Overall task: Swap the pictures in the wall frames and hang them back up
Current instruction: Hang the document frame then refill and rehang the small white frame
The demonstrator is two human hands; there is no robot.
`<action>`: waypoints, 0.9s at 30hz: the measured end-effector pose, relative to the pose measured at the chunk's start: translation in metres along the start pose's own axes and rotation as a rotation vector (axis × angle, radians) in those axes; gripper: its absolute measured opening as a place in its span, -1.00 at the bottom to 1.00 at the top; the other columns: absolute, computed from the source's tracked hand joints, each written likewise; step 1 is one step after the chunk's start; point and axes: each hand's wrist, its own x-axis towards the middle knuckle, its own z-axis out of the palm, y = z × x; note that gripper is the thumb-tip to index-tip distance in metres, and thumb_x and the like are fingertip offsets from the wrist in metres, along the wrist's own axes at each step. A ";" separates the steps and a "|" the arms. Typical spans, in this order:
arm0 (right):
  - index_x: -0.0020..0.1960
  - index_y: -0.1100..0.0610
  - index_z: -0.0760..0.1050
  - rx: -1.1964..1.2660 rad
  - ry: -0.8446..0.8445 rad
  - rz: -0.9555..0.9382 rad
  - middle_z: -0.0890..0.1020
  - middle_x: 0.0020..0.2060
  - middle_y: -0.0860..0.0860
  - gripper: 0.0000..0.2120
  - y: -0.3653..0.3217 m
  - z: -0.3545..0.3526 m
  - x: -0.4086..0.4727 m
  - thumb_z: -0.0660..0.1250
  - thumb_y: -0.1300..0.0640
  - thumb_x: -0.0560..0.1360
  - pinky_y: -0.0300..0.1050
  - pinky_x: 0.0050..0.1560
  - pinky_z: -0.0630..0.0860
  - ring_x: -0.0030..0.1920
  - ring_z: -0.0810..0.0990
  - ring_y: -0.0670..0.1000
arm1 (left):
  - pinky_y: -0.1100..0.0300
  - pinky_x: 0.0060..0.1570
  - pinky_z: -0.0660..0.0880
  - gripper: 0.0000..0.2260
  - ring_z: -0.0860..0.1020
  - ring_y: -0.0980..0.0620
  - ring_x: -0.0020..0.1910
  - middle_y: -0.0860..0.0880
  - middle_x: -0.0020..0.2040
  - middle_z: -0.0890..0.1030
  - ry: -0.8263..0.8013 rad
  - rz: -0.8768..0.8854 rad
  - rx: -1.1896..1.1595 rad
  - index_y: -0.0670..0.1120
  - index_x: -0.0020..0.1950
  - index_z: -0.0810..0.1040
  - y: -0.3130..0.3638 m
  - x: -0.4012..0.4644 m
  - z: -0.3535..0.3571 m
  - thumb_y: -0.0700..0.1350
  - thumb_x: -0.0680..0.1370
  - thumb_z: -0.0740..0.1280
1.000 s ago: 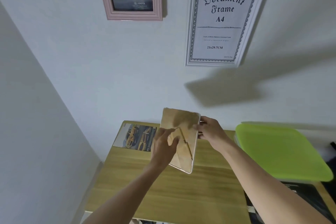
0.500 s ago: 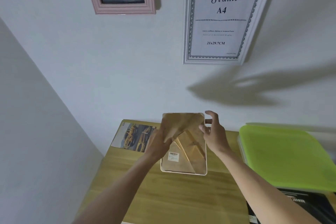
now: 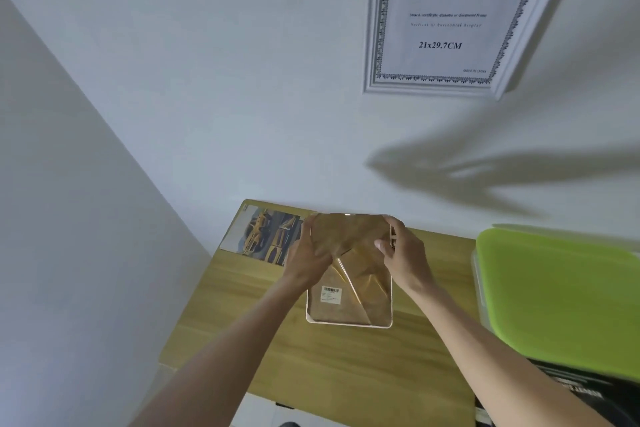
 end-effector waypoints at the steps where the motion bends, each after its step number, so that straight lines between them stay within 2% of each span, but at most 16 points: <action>1: 0.42 0.13 0.39 0.016 -0.018 0.041 0.59 0.02 0.07 -0.54 -0.001 0.002 -0.001 0.37 0.28 0.56 -0.34 -0.07 0.38 -0.07 0.54 -0.04 | -0.07 -0.14 0.55 -0.29 0.60 -0.17 -0.12 -0.08 -0.07 0.55 -0.004 -0.011 -0.011 0.19 0.46 0.08 -0.005 0.000 0.000 -0.20 0.45 0.35; 3: 0.37 0.12 0.40 0.027 -0.044 0.122 0.58 -0.02 0.01 -0.58 -0.004 0.005 -0.001 0.39 0.26 0.54 -0.36 -0.19 0.38 -0.13 0.56 -0.07 | -0.01 -0.21 0.54 -0.29 0.61 -0.18 -0.12 -0.10 -0.06 0.57 -0.018 -0.024 0.013 0.21 0.44 0.08 -0.017 -0.001 0.003 -0.23 0.45 0.34; 5: 0.31 0.10 0.41 0.080 -0.059 0.231 0.60 -0.07 -0.04 -0.60 -0.005 0.007 -0.002 0.41 0.25 0.52 -0.42 -0.29 0.38 -0.18 0.59 -0.14 | 0.14 -0.33 0.47 -0.29 0.60 -0.09 -0.21 -0.11 -0.08 0.59 -0.046 -0.028 0.031 0.21 0.44 0.06 -0.025 -0.001 0.003 -0.24 0.46 0.34; 7: 0.24 0.08 0.42 0.131 -0.079 0.318 0.64 -0.12 -0.03 -0.63 -0.007 0.012 -0.006 0.43 0.26 0.50 -0.41 -0.33 0.40 -0.19 0.62 -0.13 | 0.19 -0.42 0.41 -0.30 0.53 0.00 -0.33 -0.11 -0.17 0.57 -0.064 -0.018 0.049 0.20 0.42 0.06 -0.034 -0.003 0.002 -0.25 0.46 0.35; 9: 0.19 0.07 0.42 0.152 -0.108 0.357 0.65 -0.11 -0.02 -0.65 -0.010 0.016 -0.010 0.45 0.25 0.47 -0.33 -0.28 0.46 -0.16 0.65 -0.08 | 0.17 -0.43 0.40 -0.31 0.47 -0.01 -0.34 -0.12 -0.23 0.51 -0.085 -0.024 0.069 0.17 0.42 0.07 -0.044 -0.004 -0.002 -0.27 0.46 0.35; 11: 0.15 0.06 0.45 0.190 -0.120 0.384 0.65 -0.04 -0.05 -0.68 -0.011 0.025 -0.015 0.47 0.20 0.46 -0.24 -0.18 0.53 -0.12 0.67 -0.06 | 0.14 -0.39 0.42 -0.31 0.47 -0.04 -0.30 -0.12 -0.20 0.49 -0.112 -0.037 0.065 0.15 0.42 0.08 -0.054 -0.004 -0.006 -0.28 0.46 0.35; 13: 0.06 0.02 0.50 0.226 -0.090 0.429 0.64 -0.01 -0.09 -0.79 -0.012 0.033 -0.021 0.45 0.11 0.46 -0.17 -0.15 0.54 -0.11 0.68 -0.04 | 0.13 -0.40 0.41 -0.32 0.46 -0.03 -0.32 -0.11 -0.21 0.48 -0.147 -0.055 0.093 0.13 0.42 0.08 -0.062 -0.006 -0.008 -0.27 0.45 0.34; 16: -0.09 0.05 0.59 0.330 -0.033 0.547 0.69 -0.12 -0.05 -0.93 -0.011 0.046 -0.035 0.43 0.11 0.43 -0.16 -0.18 0.47 -0.09 0.66 -0.04 | 0.06 -0.36 0.47 -0.32 0.50 -0.09 -0.29 -0.11 -0.19 0.48 -0.192 -0.078 0.114 0.12 0.42 0.10 -0.074 -0.003 -0.010 -0.24 0.44 0.35; 19: -0.04 0.05 0.63 0.409 -0.004 0.660 0.72 -0.14 -0.03 -0.87 -0.005 0.061 -0.049 0.43 0.12 0.40 -0.16 -0.12 0.48 -0.04 0.66 -0.01 | -0.01 -0.26 0.55 -0.31 0.51 -0.08 -0.28 -0.07 -0.17 0.48 -0.236 -0.136 0.095 0.18 0.41 0.10 -0.088 0.000 -0.009 -0.23 0.44 0.36; 21: 0.05 0.09 0.63 0.420 0.003 0.711 0.71 -0.04 -0.05 -0.78 -0.002 0.070 -0.056 0.43 0.16 0.40 -0.17 -0.08 0.47 0.02 0.65 -0.01 | -0.01 -0.28 0.56 -0.35 0.54 -0.07 -0.30 -0.08 -0.20 0.53 -0.265 -0.156 0.086 0.19 0.40 0.08 -0.097 -0.001 -0.006 -0.21 0.46 0.32; 23: 0.22 0.13 0.59 0.380 -0.044 0.739 0.61 0.09 -0.11 -0.63 -0.001 0.079 -0.063 0.44 0.20 0.42 -0.21 0.01 0.40 0.08 0.57 -0.09 | -0.01 -0.26 0.58 -0.42 0.59 -0.12 -0.27 -0.08 -0.22 0.56 -0.293 -0.173 0.094 0.17 0.41 0.07 -0.107 -0.004 -0.002 -0.15 0.51 0.27; 25: 0.31 0.16 0.54 0.308 -0.078 0.738 0.57 0.11 -0.06 -0.54 0.001 0.088 -0.069 0.44 0.24 0.41 -0.22 -0.08 0.42 0.01 0.55 -0.07 | -0.07 -0.21 0.60 -0.44 0.61 -0.18 -0.22 -0.09 -0.21 0.57 -0.303 -0.191 0.110 0.15 0.41 0.08 -0.114 -0.004 0.002 -0.14 0.51 0.27; 27: 0.29 0.14 0.54 0.219 -0.078 0.738 0.62 0.04 -0.03 -0.57 0.004 0.095 -0.073 0.42 0.26 0.42 -0.21 -0.20 0.48 -0.08 0.60 -0.03 | -0.10 -0.18 0.61 -0.41 0.62 -0.18 -0.20 -0.11 -0.16 0.59 -0.316 -0.206 0.114 0.16 0.41 0.10 -0.117 -0.002 0.006 -0.20 0.49 0.28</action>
